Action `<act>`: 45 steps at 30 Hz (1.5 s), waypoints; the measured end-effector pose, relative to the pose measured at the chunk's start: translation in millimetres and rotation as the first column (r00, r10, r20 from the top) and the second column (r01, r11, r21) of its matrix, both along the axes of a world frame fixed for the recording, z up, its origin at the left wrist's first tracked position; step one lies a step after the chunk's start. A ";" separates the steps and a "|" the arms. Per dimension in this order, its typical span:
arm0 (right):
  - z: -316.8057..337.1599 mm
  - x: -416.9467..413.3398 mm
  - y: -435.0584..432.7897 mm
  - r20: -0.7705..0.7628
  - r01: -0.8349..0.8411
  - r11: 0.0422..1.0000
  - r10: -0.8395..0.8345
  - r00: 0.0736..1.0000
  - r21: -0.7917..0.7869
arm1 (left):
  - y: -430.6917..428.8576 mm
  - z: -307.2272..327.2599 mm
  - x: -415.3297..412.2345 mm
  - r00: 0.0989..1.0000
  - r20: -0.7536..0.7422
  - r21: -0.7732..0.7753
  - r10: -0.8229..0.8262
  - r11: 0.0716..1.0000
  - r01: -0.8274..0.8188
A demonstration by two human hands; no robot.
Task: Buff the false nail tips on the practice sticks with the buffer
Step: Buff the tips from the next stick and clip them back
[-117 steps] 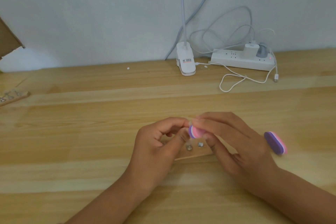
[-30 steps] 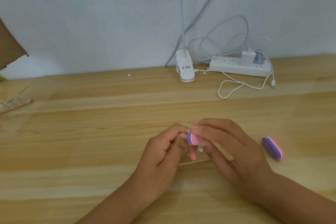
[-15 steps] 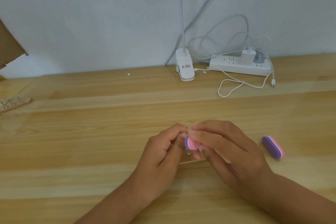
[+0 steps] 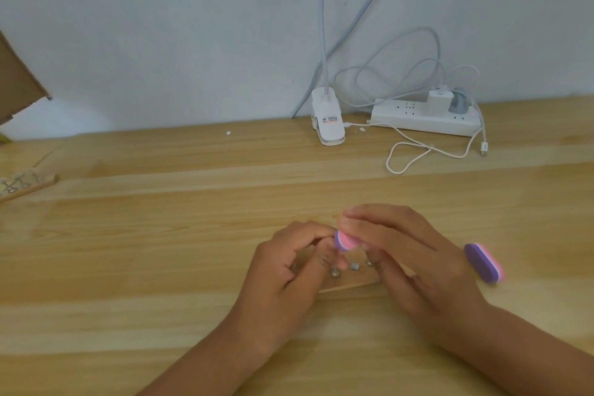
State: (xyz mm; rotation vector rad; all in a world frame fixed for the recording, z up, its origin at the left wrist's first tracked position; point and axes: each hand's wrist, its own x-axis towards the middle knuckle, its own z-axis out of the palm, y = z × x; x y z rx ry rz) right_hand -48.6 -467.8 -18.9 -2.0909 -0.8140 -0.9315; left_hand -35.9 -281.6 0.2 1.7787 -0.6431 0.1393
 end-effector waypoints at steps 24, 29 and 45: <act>-0.5 0.0 1.4 0.033 -0.015 0.998 0.017 0.999 -0.061 | 0.4 -1.9 1.7 0.995 0.039 0.005 0.087 0.996 -0.087; -0.9 3.0 -2.6 0.004 0.024 0.999 -0.024 1.000 -0.030 | 0.7 -2.3 2.2 0.994 0.038 0.013 0.106 0.994 -0.107; -1.0 0.9 1.1 -0.021 0.021 1.000 -0.021 1.000 0.002 | 1.4 -2.3 5.1 0.992 -0.014 -0.017 0.123 0.992 -0.123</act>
